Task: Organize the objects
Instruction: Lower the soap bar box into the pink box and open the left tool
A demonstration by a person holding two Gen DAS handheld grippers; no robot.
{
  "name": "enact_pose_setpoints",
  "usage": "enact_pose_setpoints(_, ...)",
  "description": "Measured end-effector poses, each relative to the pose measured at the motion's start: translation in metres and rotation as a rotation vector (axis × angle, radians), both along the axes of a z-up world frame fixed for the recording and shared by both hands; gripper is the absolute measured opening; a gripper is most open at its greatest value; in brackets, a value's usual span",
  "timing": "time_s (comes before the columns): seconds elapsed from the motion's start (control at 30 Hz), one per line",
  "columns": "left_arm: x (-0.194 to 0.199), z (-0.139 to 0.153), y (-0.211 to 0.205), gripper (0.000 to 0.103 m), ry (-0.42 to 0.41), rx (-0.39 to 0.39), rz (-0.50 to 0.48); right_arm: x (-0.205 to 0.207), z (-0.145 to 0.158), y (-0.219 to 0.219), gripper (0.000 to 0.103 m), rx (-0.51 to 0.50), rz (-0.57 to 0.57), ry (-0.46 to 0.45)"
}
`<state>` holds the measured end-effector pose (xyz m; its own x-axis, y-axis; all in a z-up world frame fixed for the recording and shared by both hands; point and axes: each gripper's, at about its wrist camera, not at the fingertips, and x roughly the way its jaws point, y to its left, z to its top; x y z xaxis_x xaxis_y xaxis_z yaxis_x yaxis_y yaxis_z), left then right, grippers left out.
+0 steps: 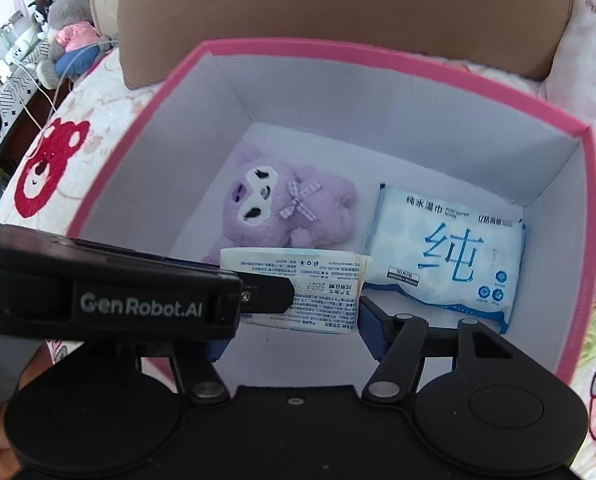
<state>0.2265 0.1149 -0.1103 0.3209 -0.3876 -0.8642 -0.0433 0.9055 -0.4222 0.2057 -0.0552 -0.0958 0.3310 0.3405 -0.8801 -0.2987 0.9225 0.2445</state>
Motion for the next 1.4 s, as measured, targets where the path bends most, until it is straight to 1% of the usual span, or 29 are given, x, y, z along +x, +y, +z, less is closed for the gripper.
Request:
enact_pose_setpoints(0.07, 0.003, -0.007, -0.001, 0.037, 0.014, 0.011, -0.003, 0.002, -0.008, -0.002, 0.067, 0.011, -0.015, 0.024)
enact_pose_setpoints(0.2, 0.006, -0.01, -0.005, 0.038, -0.003, 0.044, -0.001, 0.008, -0.017, 0.0, 0.066, 0.014, -0.036, 0.045)
enact_pose_setpoints(0.33, 0.012, -0.011, -0.009, 0.038, -0.015, 0.09, 0.002, 0.019, -0.023, 0.002, 0.065, 0.018, -0.059, 0.091)
enact_pose_setpoints(0.43, 0.02, -0.014, -0.007, 0.039, -0.006, 0.1, 0.012, 0.027, -0.027, 0.007, 0.065, 0.017, -0.078, 0.122)
enact_pose_setpoints(0.5, 0.023, -0.015, -0.004, 0.039, 0.002, 0.093, 0.024, 0.032, -0.028, 0.008, 0.065, 0.023, -0.098, 0.153)
enact_pose_setpoints(0.63, 0.031, -0.015, 0.002, 0.039, 0.01, 0.1, 0.033, 0.04, -0.027, 0.015, 0.064, 0.017, -0.095, 0.167)
enact_pose_setpoints(0.87, 0.046, -0.012, 0.009, 0.037, 0.017, 0.119, 0.055, 0.056, -0.026, 0.022, 0.057, 0.032, -0.099, 0.159)
enact_pose_setpoints(1.0, 0.047, -0.015, 0.009, 0.037, 0.023, 0.122, 0.064, 0.059, -0.03, 0.019, 0.047, 0.022, -0.109, 0.158)
enact_pose_setpoints(1.1, 0.045, -0.015, 0.008, 0.038, 0.018, 0.12, 0.07, 0.057, -0.032, 0.014, 0.043, 0.03, -0.127, 0.156)
enact_pose_setpoints(1.23, 0.04, -0.013, 0.006, 0.039, 0.008, 0.13, 0.063, 0.051, -0.026, 0.011, 0.043, 0.033, -0.124, 0.136)
enact_pose_setpoints(1.3, 0.036, -0.009, 0.002, 0.039, -0.01, 0.138, 0.037, 0.043, -0.02, 0.009, 0.043, 0.036, -0.11, 0.109)
enact_pose_setpoints(1.4, 0.031, -0.005, -0.005, 0.039, -0.019, 0.172, 0.001, 0.028, -0.007, 0.012, 0.043, 0.005, -0.046, 0.059)
